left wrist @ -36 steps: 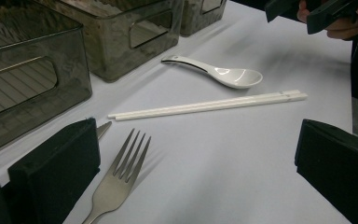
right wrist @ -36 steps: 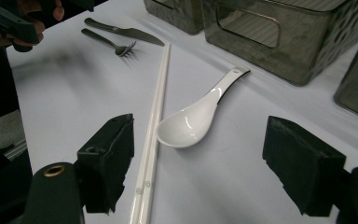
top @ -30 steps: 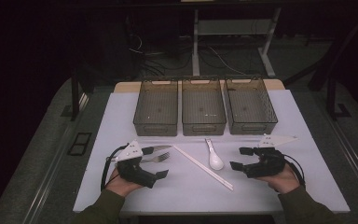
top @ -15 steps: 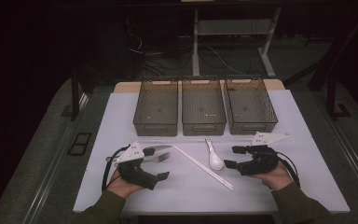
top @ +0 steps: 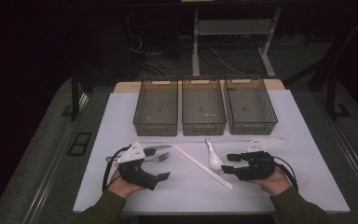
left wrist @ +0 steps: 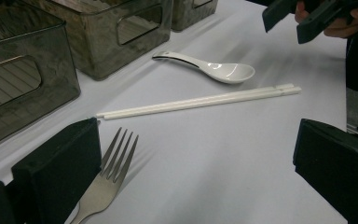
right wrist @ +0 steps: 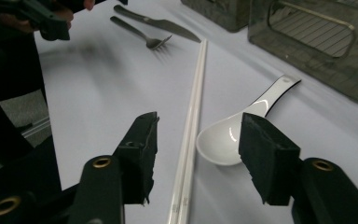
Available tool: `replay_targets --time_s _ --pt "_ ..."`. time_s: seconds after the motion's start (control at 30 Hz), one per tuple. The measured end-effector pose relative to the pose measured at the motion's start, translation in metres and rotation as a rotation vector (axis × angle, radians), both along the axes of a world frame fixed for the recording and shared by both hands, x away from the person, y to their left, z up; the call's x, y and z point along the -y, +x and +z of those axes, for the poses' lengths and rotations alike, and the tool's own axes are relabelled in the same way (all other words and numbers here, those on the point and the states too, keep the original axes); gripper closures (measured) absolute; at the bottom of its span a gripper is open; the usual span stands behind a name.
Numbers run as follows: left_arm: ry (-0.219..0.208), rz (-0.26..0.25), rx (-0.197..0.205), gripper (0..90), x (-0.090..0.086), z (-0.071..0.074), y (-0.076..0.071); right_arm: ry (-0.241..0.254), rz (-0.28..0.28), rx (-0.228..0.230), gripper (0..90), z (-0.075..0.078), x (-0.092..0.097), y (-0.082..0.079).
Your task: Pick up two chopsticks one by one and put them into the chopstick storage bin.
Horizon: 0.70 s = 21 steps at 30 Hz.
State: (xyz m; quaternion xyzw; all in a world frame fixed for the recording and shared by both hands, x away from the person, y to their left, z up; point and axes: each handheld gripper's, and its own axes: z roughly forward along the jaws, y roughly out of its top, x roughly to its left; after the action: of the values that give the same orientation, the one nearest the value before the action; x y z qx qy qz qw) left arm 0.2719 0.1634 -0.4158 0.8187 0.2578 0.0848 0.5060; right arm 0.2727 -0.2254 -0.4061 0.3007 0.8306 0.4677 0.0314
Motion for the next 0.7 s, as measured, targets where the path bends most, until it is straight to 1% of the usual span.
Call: replay_targets --time_s 0.13,0.23,0.3,0.43,0.5,0.57,0.6,0.7 --pt "0.002 -0.003 -0.005 0.0 0.001 -0.001 0.001 -0.023 0.011 -0.005 52.6 -0.002 -0.001 -0.003" --pt "0.003 -0.003 -0.004 0.0 0.001 -0.001 0.001 -0.028 0.015 -0.011 55.2 -0.003 -0.001 -0.003" --pt "0.001 -0.003 -0.005 0.0 0.001 -0.001 0.001 -0.034 0.026 -0.026 59.1 -0.005 -0.001 -0.002" --pt "0.001 -0.005 -0.004 0.0 0.0 -0.001 0.001 -0.043 0.037 -0.039 62.3 -0.007 -0.004 -0.003" --pt "-0.007 -0.004 -0.009 0.0 0.001 -0.001 0.001 -0.066 0.047 -0.048 65.9 -0.009 -0.004 -0.006" --pt "-0.002 -0.005 -0.009 0.0 0.001 -0.001 0.0 -0.067 0.049 -0.059 69.1 -0.011 -0.005 -0.006" --pt "0.005 -0.009 -0.002 0.0 0.001 -0.001 0.001 -0.081 0.054 -0.056 71.0 -0.011 -0.005 -0.007" --pt "0.005 -0.01 -0.01 0.0 0.001 -0.002 0.001 -0.106 0.064 -0.056 74.3 -0.013 -0.006 -0.006"
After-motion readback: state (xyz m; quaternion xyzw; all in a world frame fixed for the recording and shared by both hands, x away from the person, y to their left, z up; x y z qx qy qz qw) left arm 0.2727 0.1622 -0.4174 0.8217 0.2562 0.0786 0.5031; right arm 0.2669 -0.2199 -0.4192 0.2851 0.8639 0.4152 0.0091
